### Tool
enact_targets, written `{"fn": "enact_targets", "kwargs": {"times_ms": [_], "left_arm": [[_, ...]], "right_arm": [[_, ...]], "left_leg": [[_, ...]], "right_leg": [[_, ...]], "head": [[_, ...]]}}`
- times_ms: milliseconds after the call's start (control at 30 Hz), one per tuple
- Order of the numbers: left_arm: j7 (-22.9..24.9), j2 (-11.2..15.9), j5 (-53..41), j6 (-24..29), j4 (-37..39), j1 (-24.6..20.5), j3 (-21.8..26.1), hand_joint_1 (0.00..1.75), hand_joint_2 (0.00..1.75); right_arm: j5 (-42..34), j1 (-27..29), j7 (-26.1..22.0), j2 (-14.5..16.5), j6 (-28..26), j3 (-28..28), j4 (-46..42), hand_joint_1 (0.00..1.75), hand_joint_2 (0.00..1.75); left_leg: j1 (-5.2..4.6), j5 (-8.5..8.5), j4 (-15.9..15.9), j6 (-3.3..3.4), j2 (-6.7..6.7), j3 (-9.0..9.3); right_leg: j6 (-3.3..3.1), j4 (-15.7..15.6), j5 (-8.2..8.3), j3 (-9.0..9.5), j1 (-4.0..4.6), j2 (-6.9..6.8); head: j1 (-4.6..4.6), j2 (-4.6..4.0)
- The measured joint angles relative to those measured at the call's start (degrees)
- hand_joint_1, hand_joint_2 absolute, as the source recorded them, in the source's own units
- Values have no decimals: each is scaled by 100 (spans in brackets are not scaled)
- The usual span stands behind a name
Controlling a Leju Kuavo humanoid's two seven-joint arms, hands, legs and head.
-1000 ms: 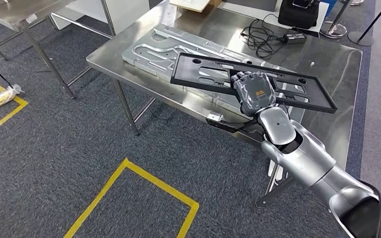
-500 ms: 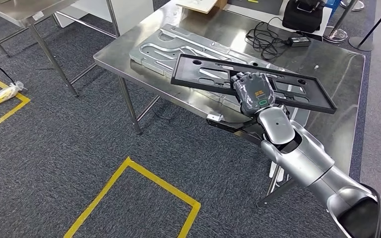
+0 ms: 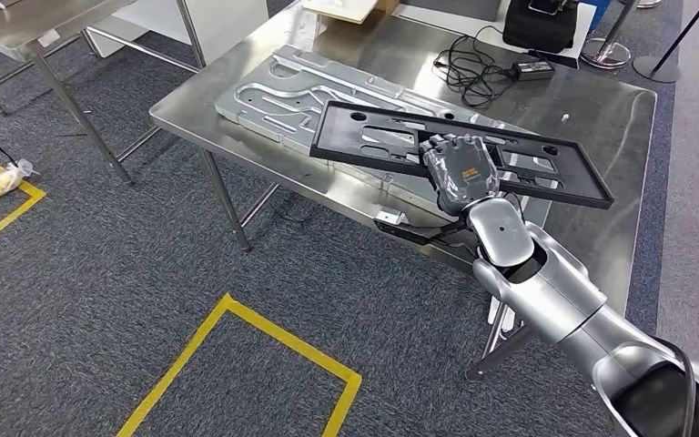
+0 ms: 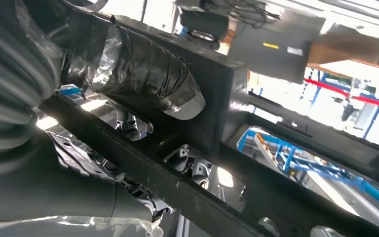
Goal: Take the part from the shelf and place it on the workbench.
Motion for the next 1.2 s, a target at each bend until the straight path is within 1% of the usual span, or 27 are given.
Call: {"fn": "enact_targets", "kwargs": {"times_ms": [67, 100, 133, 200, 233, 267, 300, 333, 367, 400, 500, 567, 600, 633, 700, 733, 767, 800, 867, 900, 933, 967, 1000, 1067, 1133, 1167, 1200], "left_arm": [[-22, -1, 1, 2, 0, -10, -1, 0, 175], [-31, -1, 2, 2, 0, -12, -2, 0, 175], [-40, -1, 2, 3, 0, -11, -2, 0, 175], [-51, -2, 4, 2, 0, -7, -3, 0, 175], [-55, -4, 5, 2, 0, -3, -3, 0, 175], [-57, -7, 6, 2, 0, 1, -5, 0, 175], [-57, -9, 6, 2, 0, 6, -8, 0, 175], [-57, -11, 6, 2, 0, 15, -11, 0, 175], [-57, -11, 6, 3, 0, 28, -16, 0, 175], [-57, -10, 7, 4, 0, 38, -20, 0, 175], [-65, -14, 16, 7, 0, 35, -30, 0, 175], [-82, -23, 26, 5, 0, 26, -32, 0, 175], [-93, -28, 32, 5, 0, 26, -32, 0, 175], [-104, -34, 38, 5, 0, 26, -33, 0, 175], [-123, -52, 49, 5, 0, 21, -32, 0, 175], [-129, -63, 52, 5, 0, 18, -31, 0, 175], [-133, -72, 55, 5, 0, 18, -31, 0, 175], [-135, -78, 55, 5, 0, 20, -31, 0, 175], [-140, -85, 57, 5, 0, 29, -32, 0, 175], [-144, -88, 59, 5, 0, 31, -33, 0, 175], [-147, -90, 61, 8, 0, 25, -33, 0, 175], [-149, -91, 62, 9, 0, 18, -33, 0, 175], [-150, -92, 63, 12, -1, 0, -33, 0, 175], [-150, -92, 63, 17, -1, -22, -34, 0, 175], [-150, -91, 64, 18, 0, -32, -35, 0, 175], [-150, -91, 65, 17, 0, -30, -35, 0, 175], [-152, -91, 66, 17, 0, -30, -35, 0, 175]], "right_arm": [[7, -23, -5, 1, 33, -2, -8, 175, 175], [10, -46, -7, 1, 46, -2, -11, 175, 175], [12, -67, -7, 4, 56, -2, -15, 175, 175], [15, -98, -9, 16, 76, 3, -15, 175, 175], [15, -100, -12, 27, 88, 9, -15, 175, 175], [15, -100, -16, 36, 97, 15, -15, 175, 175], [16, -102, -19, 43, 104, 21, -15, 175, 175], [16, -105, -21, 51, 107, 26, -15, 175, 175], [18, -108, -22, 55, 108, 29, -14, 175, 175], [20, -114, -22, 57, 112, 33, -13, 175, 175], [24, -129, -27, 63, 131, 44, -11, 175, 175], [25, -144, -35, 72, 138, 45, -16, 175, 175], [27, -158, -38, 77, 143, 47, -16, 175, 175], [33, -170, -39, 83, 152, 51, -14, 175, 175], [50, -179, -38, 100, 186, 78, 2, 175, 175], [61, -173, -31, 114, 208, 102, 16, 175, 175], [74, -165, -19, 130, 224, 128, 32, 175, 175], [90, -159, 4, 150, 234, 154, 50, 175, 175], [115, -143, 67, 186, 228, 193, 103, 175, 175], [123, -138, 105, 212, 213, 210, 153, 175, 175], [126, -128, 135, 241, 194, 222, 206, 175, 175], [128, -118, 162, 277, 166, 231, 261, 175, 175], [128, -117, 179, 312, 134, 235, 308, 175, 175], [123, -115, 197, 390, 59, 232, 387, 175, 175], [104, -120, 201, 474, -12, 231, 489, 175, 175], [87, -113, 200, 517, -38, 231, 551, 175, 175], [69, -102, 199, 558, -55, 231, 613, 175, 175]], "left_leg": [[15, -89, 128, -54, 10, -18], [20, -187, 356, -71, 8, -126], [22, -308, 693, -80, 4, -307], [19, -505, 1460, -85, 1, -800], [18, -475, 1659, -79, 0, -978], [15, -323, 1649, -60, -1, -1060], [8, -59, 1404, -30, -4, -1027], [-7, 233, 1025, 10, -11, -927], [-28, 442, 699, 49, -26, -805], [-51, 544, 429, 84, -38, -686], [-92, 434, 155, 146, -50, -515], [-74, 400, 21, 191, -51, -381], [-65, 387, -47, 212, -54, -296], [-58, 366, -99, 228, -56, -219], [-57, 283, -136, 250, -59, -95], [-57, 226, -138, 251, -61, -24], [-57, 162, -138, 248, -62, 58], [-57, 91, -138, 239, -63, 157], [-57, -60, -132, 202, -64, 363], [-56, -124, -132, 173, -67, 431], [-51, -175, -140, 134, -67, 468], [-48, -200, -135, 94, -66, 492], [-47, -199, -121, 53, -60, 492], [-47, -121, 123, -6, -47, 398], [-41, -95, 725, -45, -49, 43], [-39, -184, 1072, -62, -51, -194], [-38, -342, 1346, -77, -50, -433]], "right_leg": [[-98, -39, -34, 80, -9, 12], [-148, -60, -56, 133, -14, 13], [-191, -71, -86, 181, -5, 10], [-245, -73, -162, 270, 24, 21], [-254, -73, -208, 326, 39, 34], [-254, -74, -261, 393, 51, 51], [-248, -74, -320, 472, 59, 67], [-236, -74, -383, 553, 63, 78], [-216, -81, -443, 610, 70, 86], [-186, -91, -489, 652, 75, 95], [-82, -118, -504, 705, 69, 108], [-39, 42, -470, 661, 56, 85], [-28, 249, -486, 551, 50, 74], [-19, 552, -555, 363, 47, 63], [9, 1176, -788, -109, 48, 60], [24, 1342, -869, -299, 49, 56], [38, 1335, -848, -408, 45, 50], [45, 1148, -700, -431, 39, 42], [25, 497, -110, -349, 35, 10], [-2, 205, 139, -310, 57, -16], [-47, 42, 308, -286, 87, -34], [-99, -14, 354, -281, 124, -44], [-150, -48, 332, -255, 148, -42], [-245, -107, 288, -136, 124, -19], [-325, -189, 224, 35, 95, -8], [-354, -211, 176, 110, 101, -3], [-370, -218, 122, 179, 109, 2]], "head": [[0, 0], [-1, 0], [-1, 0], [-2, 0], [-2, 0], [-2, 0], [-2, 0], [-2, 0], [-1, 0], [0, 0], [1, 0], [3, 0], [4, 0], [6, 0], [6, 0], [7, 0], [7, 0], [8, 0], [6, 0], [5, 0], [5, 0], [6, 0], [7, 0], [8, 0], [6, 0], [5, 0], [4, 0]]}}
